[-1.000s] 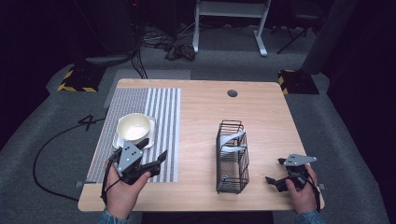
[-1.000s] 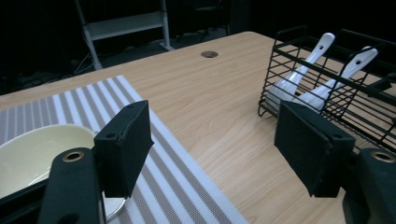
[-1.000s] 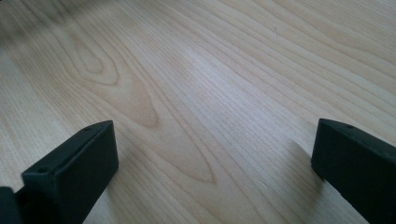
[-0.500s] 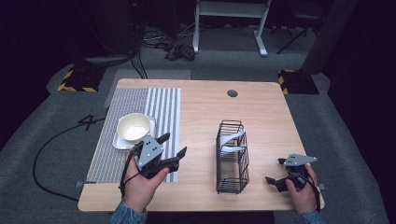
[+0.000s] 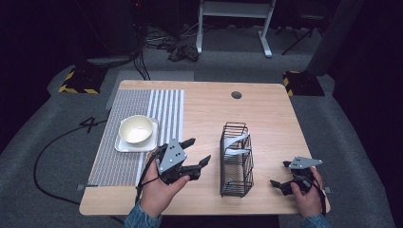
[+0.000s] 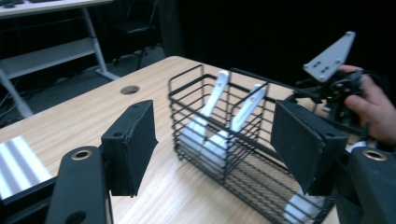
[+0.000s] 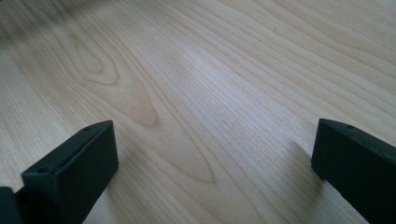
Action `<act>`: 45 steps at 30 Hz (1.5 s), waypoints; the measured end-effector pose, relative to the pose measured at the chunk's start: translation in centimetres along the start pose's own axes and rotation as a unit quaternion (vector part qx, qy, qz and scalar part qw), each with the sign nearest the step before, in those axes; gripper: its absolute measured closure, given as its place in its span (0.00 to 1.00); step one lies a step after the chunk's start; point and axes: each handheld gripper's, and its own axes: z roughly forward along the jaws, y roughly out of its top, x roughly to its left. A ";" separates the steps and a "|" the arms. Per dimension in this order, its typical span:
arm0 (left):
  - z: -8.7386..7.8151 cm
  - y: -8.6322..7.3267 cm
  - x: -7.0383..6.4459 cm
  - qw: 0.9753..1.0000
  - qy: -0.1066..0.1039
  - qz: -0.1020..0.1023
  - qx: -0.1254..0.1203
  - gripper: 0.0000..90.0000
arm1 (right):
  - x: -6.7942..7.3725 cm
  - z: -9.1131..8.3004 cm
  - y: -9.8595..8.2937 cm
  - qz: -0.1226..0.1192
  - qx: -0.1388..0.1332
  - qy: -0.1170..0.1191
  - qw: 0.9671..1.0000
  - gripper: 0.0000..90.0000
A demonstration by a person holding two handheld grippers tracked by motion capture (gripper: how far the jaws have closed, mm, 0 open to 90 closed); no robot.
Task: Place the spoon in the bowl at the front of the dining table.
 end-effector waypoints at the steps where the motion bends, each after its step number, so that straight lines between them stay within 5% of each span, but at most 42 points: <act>1: 0.0 0.0 0.0 1.000 0.000 0.000 0.000 0.34 | 0.0 0.0 0.0 0.000 0.000 0.000 1.000 0.01; 8: 0.6 0.5 -2.7 0.998 -0.054 0.022 -0.004 0.37 | 0.0 0.0 0.0 0.000 0.000 0.000 1.000 0.01; 16: 1.2 0.4 -4.2 0.995 -0.095 0.028 0.000 0.42 | 0.0 0.0 0.0 0.000 0.000 0.000 1.000 0.01; 22: 2.1 -0.2 -4.4 0.991 -0.133 0.031 0.004 0.57 | 0.0 0.0 0.0 -0.001 -0.001 0.000 1.000 0.01; 25: 2.5 -0.6 -4.4 0.986 -0.165 0.021 0.006 0.62 | 0.0 0.0 0.0 0.000 0.000 0.000 1.000 0.01; 33: 3.7 -1.3 -4.4 0.983 -0.178 0.023 0.036 0.75 | 0.0 0.0 0.0 0.000 0.000 0.000 1.000 0.01; 39: 4.4 -1.4 -3.4 0.988 -0.153 0.013 0.031 0.85 | 0.0 0.0 0.0 0.000 0.000 0.000 1.000 0.01; 45: 5.3 -2.1 -3.1 0.988 -0.146 0.015 0.051 0.89 | 0.0 0.0 0.0 0.000 0.000 0.000 1.000 0.01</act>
